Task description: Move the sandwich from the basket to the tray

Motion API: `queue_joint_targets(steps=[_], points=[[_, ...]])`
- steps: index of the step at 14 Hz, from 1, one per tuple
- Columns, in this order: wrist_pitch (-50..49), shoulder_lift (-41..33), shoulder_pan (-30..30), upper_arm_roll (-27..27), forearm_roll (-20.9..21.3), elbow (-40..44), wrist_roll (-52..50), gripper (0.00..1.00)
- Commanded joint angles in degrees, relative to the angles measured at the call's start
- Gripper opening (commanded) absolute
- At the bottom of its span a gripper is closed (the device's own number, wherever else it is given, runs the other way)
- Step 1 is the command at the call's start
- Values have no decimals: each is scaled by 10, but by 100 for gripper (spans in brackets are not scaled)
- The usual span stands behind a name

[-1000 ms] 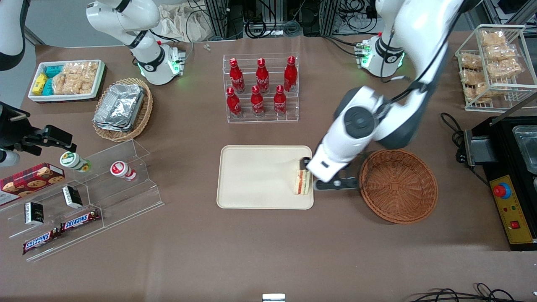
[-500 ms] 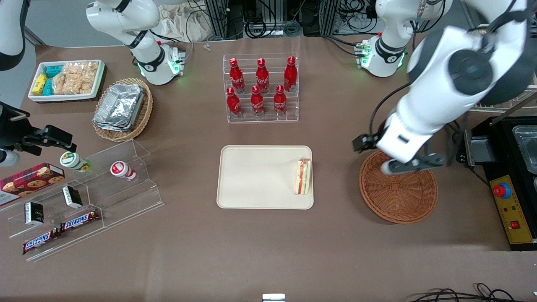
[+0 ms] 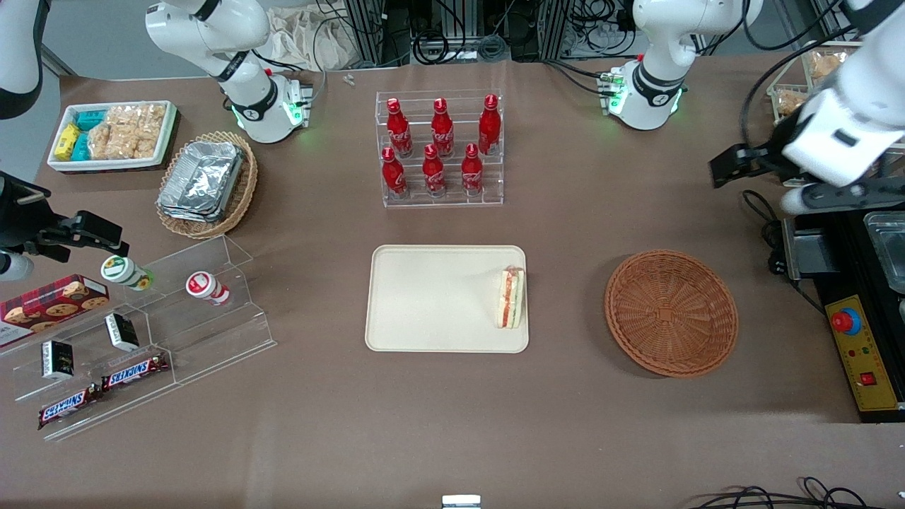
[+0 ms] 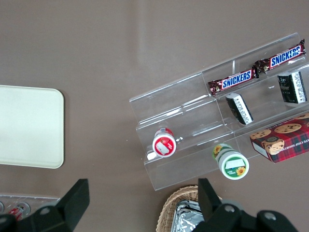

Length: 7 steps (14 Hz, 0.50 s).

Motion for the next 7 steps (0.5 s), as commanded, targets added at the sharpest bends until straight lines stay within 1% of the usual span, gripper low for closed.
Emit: queue_joint_targets(steps=[1,3,7], points=[[0,-31,-16,21,9,-46,13,100],[0,-27,-15,21,25,-45,13,100],[8,-8,-16,20,17,-30,12,100]])
